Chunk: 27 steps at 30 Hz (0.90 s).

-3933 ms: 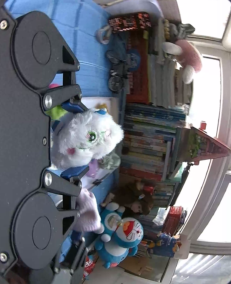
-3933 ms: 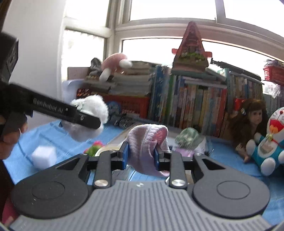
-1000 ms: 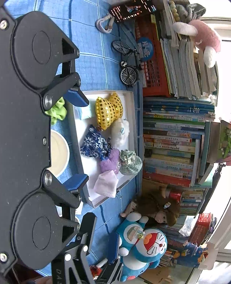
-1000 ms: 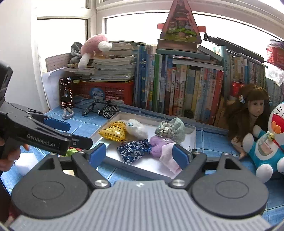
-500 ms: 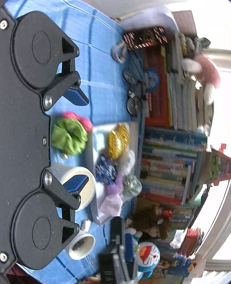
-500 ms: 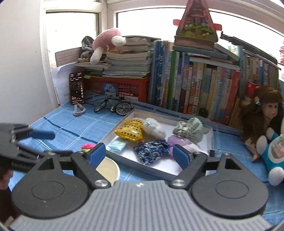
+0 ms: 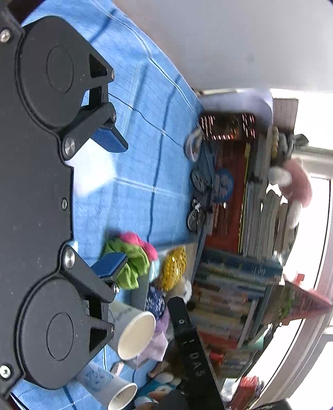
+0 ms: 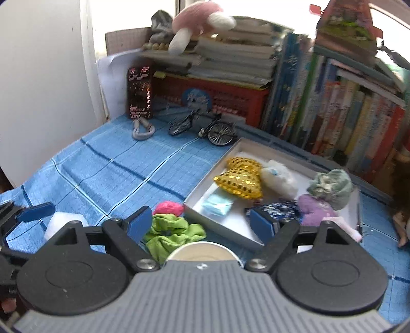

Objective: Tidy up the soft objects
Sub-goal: 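Move both tools back from the tray toward the foam block and scrunchie, then grasp the white foam block with the left gripper while the right gripper grasps the green scrunchie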

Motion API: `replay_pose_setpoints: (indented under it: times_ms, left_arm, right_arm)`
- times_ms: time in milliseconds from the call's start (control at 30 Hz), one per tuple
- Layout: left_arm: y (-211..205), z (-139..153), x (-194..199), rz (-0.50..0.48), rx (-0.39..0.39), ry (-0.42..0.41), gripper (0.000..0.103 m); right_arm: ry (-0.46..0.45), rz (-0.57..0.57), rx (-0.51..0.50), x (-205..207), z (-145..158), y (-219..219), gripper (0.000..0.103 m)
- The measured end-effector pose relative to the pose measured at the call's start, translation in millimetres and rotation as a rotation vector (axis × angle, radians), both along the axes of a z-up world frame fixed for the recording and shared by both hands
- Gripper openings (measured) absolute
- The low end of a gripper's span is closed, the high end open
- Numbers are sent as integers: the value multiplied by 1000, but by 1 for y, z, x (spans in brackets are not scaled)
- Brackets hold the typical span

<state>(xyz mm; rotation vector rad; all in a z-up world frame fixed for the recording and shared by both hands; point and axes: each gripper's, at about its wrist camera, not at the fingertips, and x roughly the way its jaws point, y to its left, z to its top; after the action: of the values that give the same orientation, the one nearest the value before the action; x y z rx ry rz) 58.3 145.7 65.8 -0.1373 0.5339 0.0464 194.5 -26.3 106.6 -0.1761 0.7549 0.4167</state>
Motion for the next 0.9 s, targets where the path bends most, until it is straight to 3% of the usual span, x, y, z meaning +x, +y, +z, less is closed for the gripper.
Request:
replay_pose_setpoints:
  times_ms: [167, 333, 467, 900]
  left_arm:
    - [8, -19, -8, 44, 1, -1, 84]
    - [6, -27, -13, 71, 68, -33, 85]
    - [11, -29, -16, 83, 35, -51, 85]
    - [22, -52, -5, 113, 3, 29, 85]
  right_arm:
    - [51, 14, -37, 12, -14, 22, 90]
    - [99, 37, -110, 24, -29, 48, 90]
    - [119, 41, -163, 33, -39, 63, 91]
    - [283, 18, -248, 68, -69, 87, 96]
